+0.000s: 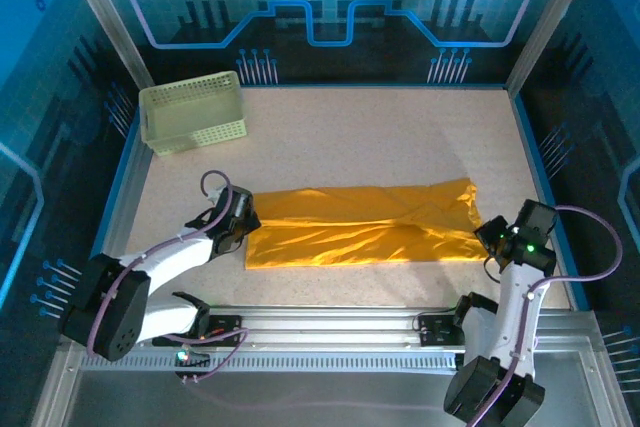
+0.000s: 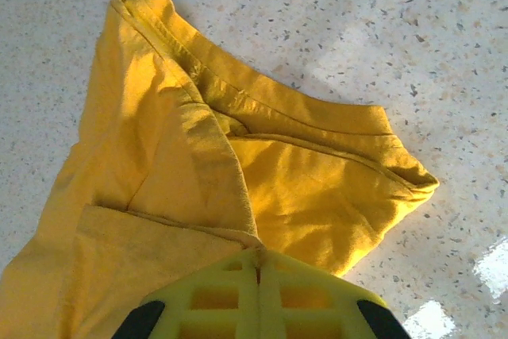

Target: Fold the inside-out t-shirt

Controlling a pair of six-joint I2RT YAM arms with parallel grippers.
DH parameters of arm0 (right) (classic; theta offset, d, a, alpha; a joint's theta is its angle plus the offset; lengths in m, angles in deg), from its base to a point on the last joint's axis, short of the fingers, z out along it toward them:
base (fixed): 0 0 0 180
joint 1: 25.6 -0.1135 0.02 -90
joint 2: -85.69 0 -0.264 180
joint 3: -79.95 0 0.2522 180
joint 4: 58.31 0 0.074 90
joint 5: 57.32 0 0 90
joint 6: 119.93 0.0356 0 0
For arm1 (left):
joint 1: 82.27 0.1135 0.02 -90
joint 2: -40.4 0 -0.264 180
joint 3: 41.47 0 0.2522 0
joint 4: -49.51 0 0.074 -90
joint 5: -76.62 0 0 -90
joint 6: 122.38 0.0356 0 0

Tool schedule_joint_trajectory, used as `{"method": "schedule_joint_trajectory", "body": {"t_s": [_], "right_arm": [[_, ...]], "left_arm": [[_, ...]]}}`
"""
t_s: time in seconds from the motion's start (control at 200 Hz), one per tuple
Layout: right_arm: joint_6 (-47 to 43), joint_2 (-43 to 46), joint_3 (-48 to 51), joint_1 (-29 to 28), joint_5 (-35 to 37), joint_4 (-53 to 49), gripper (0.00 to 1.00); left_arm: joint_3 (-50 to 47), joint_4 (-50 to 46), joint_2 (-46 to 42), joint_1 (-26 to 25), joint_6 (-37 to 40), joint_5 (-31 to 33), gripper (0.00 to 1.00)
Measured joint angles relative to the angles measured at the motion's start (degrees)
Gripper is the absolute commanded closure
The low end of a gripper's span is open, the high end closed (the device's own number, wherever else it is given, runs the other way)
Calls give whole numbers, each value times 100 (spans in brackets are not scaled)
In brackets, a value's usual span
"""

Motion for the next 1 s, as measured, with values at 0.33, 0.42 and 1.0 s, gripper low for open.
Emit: {"method": "schedule_joint_trajectory", "body": {"t_s": [0.33, 0.42, 1.0], "right_arm": [[133, 61, -162, 22, 350, -188, 45], [98, 0, -551, 20, 337, -190, 44], [-302, -4426, -1945, -2227, -424, 1703, 43]], "left_arm": [[127, -772, -197, 0, -107, 188, 48], [529, -1357, -608, 0, -105, 442, 42], [2435, -595, 2179, -413, 229, -1016, 39]]}}
